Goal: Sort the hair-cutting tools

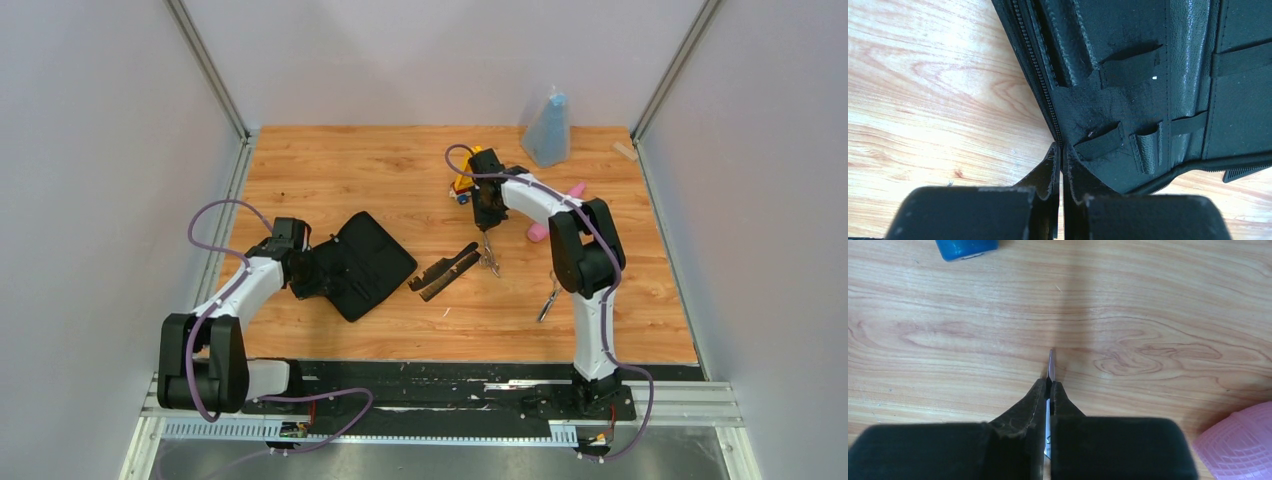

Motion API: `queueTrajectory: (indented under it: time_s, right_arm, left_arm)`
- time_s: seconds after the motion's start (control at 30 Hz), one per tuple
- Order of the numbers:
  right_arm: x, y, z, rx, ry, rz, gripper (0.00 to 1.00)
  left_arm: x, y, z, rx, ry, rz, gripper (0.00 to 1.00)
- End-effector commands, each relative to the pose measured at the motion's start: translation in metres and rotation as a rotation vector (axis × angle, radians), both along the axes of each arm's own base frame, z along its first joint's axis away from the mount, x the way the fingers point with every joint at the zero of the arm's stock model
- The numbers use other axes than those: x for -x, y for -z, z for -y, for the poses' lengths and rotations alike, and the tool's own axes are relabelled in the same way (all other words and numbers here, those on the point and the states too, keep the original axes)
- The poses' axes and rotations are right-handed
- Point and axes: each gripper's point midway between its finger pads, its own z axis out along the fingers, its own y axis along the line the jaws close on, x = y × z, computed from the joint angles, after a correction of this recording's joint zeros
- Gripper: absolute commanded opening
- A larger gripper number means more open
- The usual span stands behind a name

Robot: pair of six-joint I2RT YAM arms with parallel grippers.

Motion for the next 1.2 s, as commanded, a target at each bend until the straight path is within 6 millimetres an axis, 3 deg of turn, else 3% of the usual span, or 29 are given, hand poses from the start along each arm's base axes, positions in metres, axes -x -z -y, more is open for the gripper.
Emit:
queueTrajectory:
  time_s: [0.0, 0.53, 0.73, 0.83, 1.03, 1.17]
  right_arm:
    - [0.027, 0.018, 0.002, 0.058, -0.062, -0.054, 0.0]
    - [0.114, 0.005, 0.004, 0.089, -0.124, -0.075, 0.0]
    - [0.14, 0.012, -0.003, 0.083, -0.13, -0.11, 0.09]
    - [0.146, 0.012, -0.004, 0.06, -0.117, -0.125, 0.19]
    - [0.156, -0.009, -0.011, -0.016, -0.094, -0.116, 0.42]
    - [0.17, -0.015, -0.005, -0.028, -0.079, -0.14, 0.47]
  left_arm:
    - [-0.003, -0.008, 0.001, 0.007, 0.016, 0.038, 0.03]
    - [0.003, -0.006, 0.004, 0.033, 0.011, 0.043, 0.03]
    - [0.002, -0.006, 0.006, 0.044, 0.01, 0.045, 0.03]
    - [0.002, -0.006, 0.006, 0.044, 0.011, 0.048, 0.03]
    - [0.002, -0.008, 0.006, 0.041, 0.009, 0.052, 0.03]
    - [0.003, -0.008, 0.006, 0.042, 0.007, 0.052, 0.03]
